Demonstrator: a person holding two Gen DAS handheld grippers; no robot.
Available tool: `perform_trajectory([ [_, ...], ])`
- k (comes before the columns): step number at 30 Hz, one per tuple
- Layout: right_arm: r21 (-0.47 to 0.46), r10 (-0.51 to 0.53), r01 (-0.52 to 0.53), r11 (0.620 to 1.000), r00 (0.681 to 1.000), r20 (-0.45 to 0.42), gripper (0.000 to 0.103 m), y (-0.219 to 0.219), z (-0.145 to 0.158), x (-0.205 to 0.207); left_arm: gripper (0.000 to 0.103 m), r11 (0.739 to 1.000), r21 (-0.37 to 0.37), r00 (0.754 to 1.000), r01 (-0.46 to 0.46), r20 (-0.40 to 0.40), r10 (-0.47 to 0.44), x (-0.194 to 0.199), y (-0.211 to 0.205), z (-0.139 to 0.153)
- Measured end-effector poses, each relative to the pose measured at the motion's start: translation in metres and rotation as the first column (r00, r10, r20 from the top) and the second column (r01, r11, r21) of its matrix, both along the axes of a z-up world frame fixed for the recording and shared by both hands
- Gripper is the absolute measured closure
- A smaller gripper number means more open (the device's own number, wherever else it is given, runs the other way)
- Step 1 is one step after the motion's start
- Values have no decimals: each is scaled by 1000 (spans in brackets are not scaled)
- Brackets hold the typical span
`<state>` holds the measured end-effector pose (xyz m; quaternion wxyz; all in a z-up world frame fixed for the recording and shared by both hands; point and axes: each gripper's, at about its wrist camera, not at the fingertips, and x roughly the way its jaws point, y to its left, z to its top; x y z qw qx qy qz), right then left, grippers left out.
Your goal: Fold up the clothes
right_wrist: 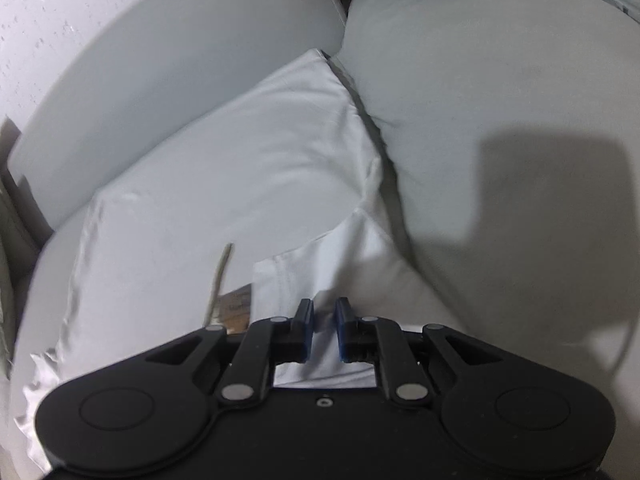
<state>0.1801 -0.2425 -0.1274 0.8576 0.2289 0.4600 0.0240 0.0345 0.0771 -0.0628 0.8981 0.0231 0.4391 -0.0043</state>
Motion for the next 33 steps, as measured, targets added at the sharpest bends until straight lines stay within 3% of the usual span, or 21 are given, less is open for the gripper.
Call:
perform_trajectory([
  [3,33,40,-41,999,998,37,89,1,14,-30,57,1000,-18,1000,-16,-5,16,0,6,0],
  [7,62,-7,5,998,999,33,88,-18,28,-68,57,1000,-20,1000,-16,4,16,2,6,2],
  [9,65,21,-21,998,1000,13,87,-22,27,-58,57,1000,-21,1000,-7,2,7,5,2,0],
  [12,11,101,-101,995,995,6,78,0,25,-62,58,1000,-15,1000,24,-7,-24,7,-8,-4],
  [16,-66,220,-223,973,975,-38,78,28,16,-81,66,996,42,997,81,2,-81,-4,-21,-11],
  [21,-123,261,-263,957,965,-30,77,47,24,-118,75,996,9,996,88,-3,-88,-13,-12,-5],
  [23,-139,265,-266,954,964,-23,75,50,29,-125,69,997,-2,997,81,4,-81,-18,-7,-1],
  [25,-124,262,-259,958,965,5,71,49,35,-126,62,999,-15,999,41,36,-40,-21,7,5],
  [27,-72,252,-248,966,967,41,52,46,39,-121,61,998,-52,996,-36,74,39,-22,28,10],
  [29,-39,234,-232,972,969,72,43,48,45,-116,57,987,-94,985,-131,102,140,-20,54,13],
  [33,78,198,-205,976,976,88,41,54,48,-100,56,939,-162,938,-305,119,325,-13,106,10],
])
